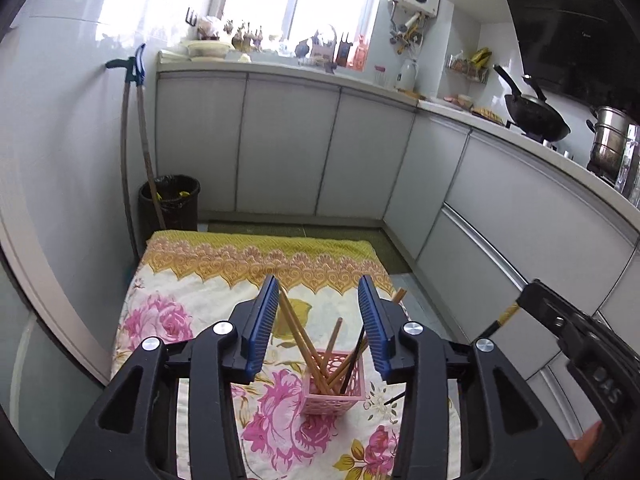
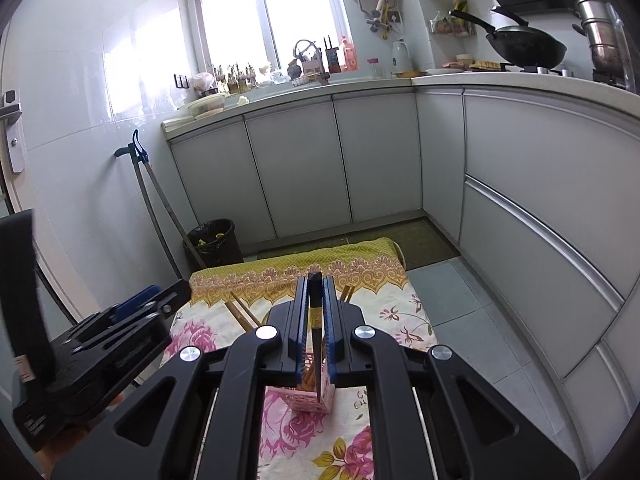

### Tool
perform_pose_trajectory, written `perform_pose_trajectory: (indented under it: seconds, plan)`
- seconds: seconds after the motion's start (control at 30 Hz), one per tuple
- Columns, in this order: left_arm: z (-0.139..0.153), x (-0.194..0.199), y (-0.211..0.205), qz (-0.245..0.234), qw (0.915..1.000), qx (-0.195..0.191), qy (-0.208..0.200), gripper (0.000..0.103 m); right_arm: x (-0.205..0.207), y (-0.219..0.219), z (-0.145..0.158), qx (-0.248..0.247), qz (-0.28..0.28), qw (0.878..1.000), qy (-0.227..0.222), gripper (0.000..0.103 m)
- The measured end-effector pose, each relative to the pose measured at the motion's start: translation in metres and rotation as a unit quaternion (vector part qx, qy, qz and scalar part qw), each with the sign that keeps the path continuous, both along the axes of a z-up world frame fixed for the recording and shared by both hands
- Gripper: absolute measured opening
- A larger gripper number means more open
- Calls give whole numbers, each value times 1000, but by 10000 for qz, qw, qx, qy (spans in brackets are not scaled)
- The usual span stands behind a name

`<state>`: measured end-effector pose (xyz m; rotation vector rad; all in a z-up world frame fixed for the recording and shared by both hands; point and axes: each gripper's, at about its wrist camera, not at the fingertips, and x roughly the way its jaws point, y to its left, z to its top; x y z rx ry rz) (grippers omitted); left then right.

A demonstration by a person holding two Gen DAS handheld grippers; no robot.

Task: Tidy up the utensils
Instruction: 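Lower the black chopstick into the basket and open the right gripper, then lower both grippers to the quilt and grasp wooden chopsticks with each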

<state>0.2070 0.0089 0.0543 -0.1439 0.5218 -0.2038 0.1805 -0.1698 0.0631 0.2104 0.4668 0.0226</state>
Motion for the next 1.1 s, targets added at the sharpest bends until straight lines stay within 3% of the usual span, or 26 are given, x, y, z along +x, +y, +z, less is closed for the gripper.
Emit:
perform_pose_trajectory:
  seconds: [0.1, 0.2, 0.37, 0.6, 0.67, 0.73, 0.97, 1.1]
  plan:
    - [1, -23, 14, 261, 9995, 26, -176, 45, 10, 7, -2, 10, 21, 10000, -61, 8]
    - [-13, -35, 27, 424, 9991, -15, -77, 45, 21, 16, -7, -51, 37, 9999, -131, 8]
    - [-34, -33, 41, 658, 9977, 48, 144, 45, 37, 29, -24, -133, 38, 9998, -118, 8]
    - [-42, -30, 49, 781, 9967, 102, 192, 45, 52, 40, -52, -170, 67, 9998, 62, 9]
    - [-42, -30, 51, 795, 9966, 91, 188, 45, 53, 43, -55, -178, 120, 9997, 103, 22]
    - [-41, -32, 52, 798, 9966, 80, 177, 45, 49, 44, -53, -150, 130, 9998, 1, 53]
    - [-37, -40, 49, 690, 9975, 64, 169, 48, 20, 34, -29, -120, -49, 9995, -286, 83]
    - [-40, -49, 40, 537, 9982, 106, 238, 51, -5, 17, -21, -83, -337, 9987, -367, 94]
